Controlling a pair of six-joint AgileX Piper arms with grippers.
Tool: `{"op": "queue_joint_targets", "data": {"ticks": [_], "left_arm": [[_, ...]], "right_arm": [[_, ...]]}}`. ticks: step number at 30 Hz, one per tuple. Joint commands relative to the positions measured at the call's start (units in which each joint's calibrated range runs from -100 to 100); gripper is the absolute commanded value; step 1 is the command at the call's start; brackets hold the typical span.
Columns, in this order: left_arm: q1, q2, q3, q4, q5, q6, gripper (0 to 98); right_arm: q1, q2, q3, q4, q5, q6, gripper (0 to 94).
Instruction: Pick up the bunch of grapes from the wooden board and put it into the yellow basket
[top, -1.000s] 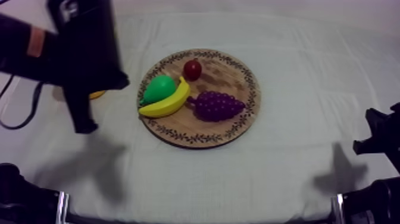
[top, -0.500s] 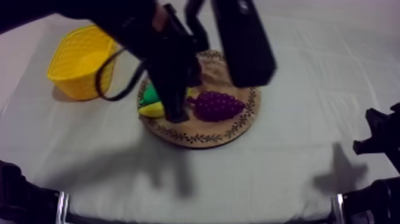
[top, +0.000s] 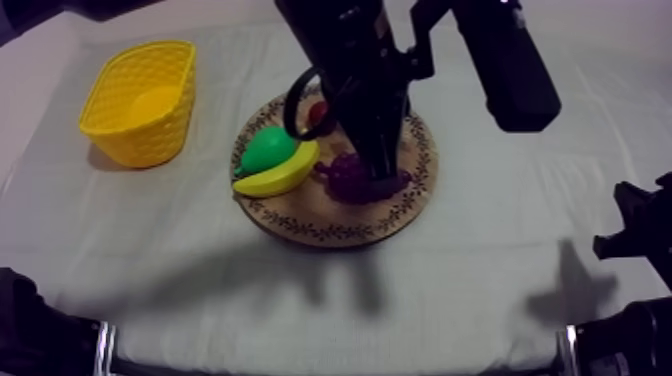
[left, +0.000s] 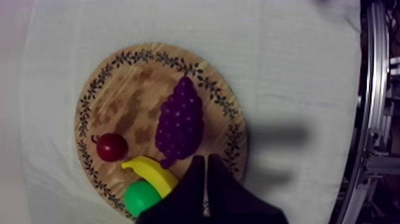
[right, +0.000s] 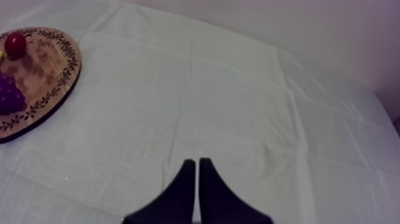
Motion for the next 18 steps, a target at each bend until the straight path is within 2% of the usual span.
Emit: {"op": "queue_joint_targets", "data": {"ticks": [1, 5, 13, 18], "left_arm": [[-0.1, 0.5, -0.2, -0.08, 0.2, 0.0, 0.3], [-0.3, 1.2, 0.0, -0.37, 0.4, 0.5, 8.7], [-0.2, 1.2, 0.7, -0.61, 0.3, 0.7, 40.9], [0.0, 1.0, 1.3, -1.02, 0.3, 0.7, 55.1]], "right_arm": [[0.0, 0.0, 0.0, 0.0, 0.0, 0.0, 0.3], [0.0, 0.0, 0.0, 0.0, 0.0, 0.0, 0.3], [0.0, 0.0, 0.0, 0.0, 0.0, 0.0, 0.3], [0.0, 0.0, 0.0, 0.0, 0.0, 0.0, 0.3]]}}
